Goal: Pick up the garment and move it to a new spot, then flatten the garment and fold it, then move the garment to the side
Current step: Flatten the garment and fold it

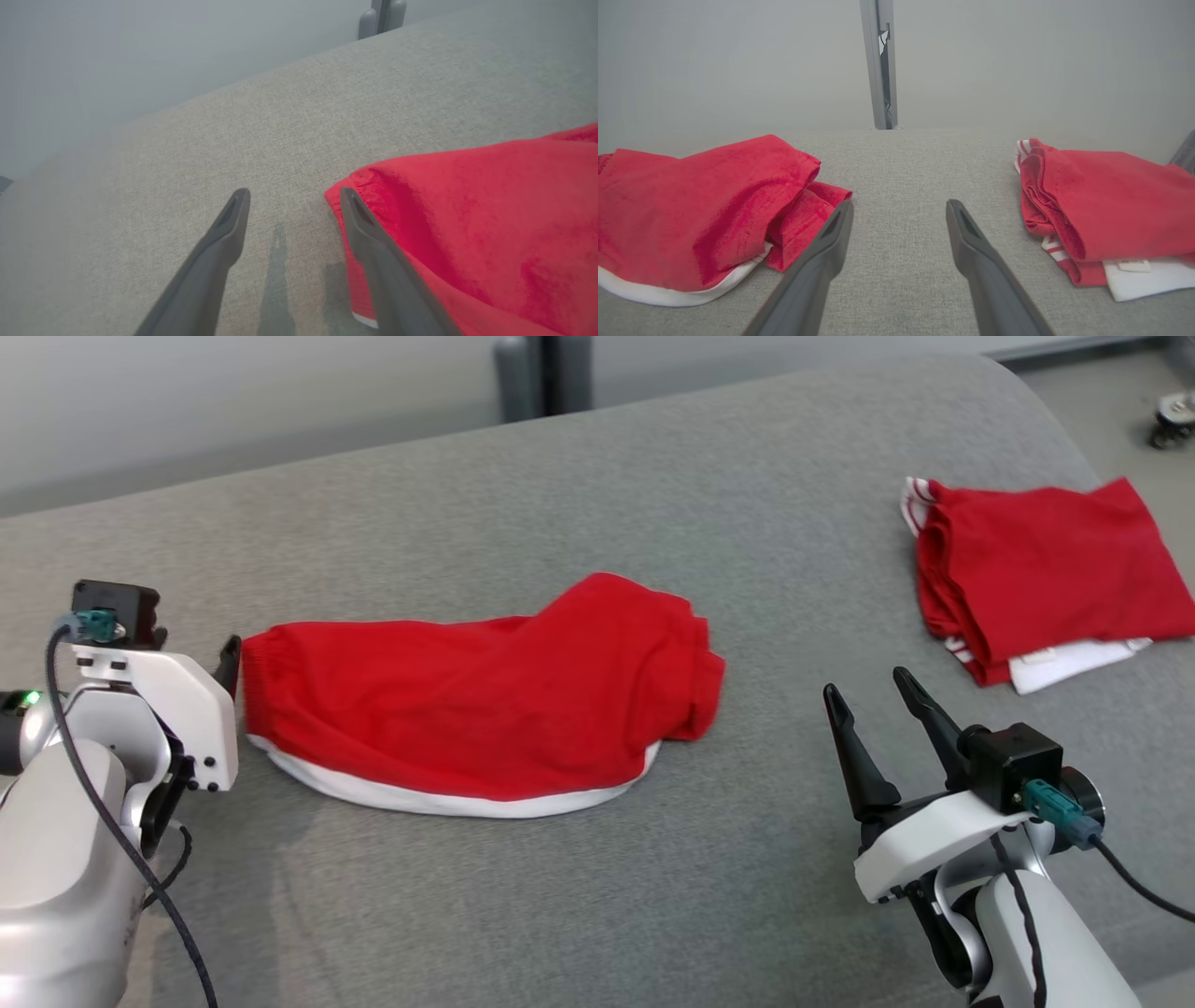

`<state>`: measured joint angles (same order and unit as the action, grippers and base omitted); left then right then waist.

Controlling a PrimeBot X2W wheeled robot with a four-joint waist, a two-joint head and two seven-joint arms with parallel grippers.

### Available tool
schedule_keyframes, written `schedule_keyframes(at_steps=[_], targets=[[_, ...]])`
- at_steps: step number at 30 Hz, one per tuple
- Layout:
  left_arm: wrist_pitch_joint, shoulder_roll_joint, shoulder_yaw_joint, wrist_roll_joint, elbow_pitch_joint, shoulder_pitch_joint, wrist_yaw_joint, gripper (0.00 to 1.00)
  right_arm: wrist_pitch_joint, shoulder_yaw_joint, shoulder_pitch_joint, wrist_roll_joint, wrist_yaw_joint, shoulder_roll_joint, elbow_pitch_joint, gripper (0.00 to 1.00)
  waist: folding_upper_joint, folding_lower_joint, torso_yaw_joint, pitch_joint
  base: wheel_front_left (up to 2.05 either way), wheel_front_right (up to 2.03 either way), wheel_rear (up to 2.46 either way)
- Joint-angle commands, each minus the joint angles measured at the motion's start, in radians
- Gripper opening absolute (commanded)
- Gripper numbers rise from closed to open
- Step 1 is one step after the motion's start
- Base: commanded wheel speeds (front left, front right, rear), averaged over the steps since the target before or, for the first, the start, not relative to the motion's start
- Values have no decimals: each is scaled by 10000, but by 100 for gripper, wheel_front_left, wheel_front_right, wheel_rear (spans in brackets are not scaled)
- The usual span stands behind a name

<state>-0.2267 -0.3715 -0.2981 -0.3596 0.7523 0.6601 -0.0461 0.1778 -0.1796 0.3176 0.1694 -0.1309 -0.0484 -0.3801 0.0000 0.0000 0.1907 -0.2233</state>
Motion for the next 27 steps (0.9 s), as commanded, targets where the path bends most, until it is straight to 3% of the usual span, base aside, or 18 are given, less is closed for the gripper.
schedule_keyframes(at_steps=[1, 11, 19, 27], targets=[[336, -125, 111, 28, -153, -41, 148, 100, -22, 17, -61, -108, 4, -45, 49, 100, 0, 0, -475, 329, 0, 0, 0], [2577, 162, 753, -719, -1800, -1738, 259, 100, -59, 63, -506, -171, 6, -95, 657, 100, 0, 0, -1781, 999, 0, 0, 0], [4406, 1431, 876, -1034, -3272, -3936, 1060, 100, 98, 227, -1120, -36, 6, -175, 1207, 100, 0, 0, -2391, 1344, 0, 0, 0], [4852, 2080, 828, -852, -3532, -4811, 1220, 100, -38, 138, -1302, -102, 4, -214, 1548, 100, 0, 0, -2409, 1291, 0, 0, 0]])
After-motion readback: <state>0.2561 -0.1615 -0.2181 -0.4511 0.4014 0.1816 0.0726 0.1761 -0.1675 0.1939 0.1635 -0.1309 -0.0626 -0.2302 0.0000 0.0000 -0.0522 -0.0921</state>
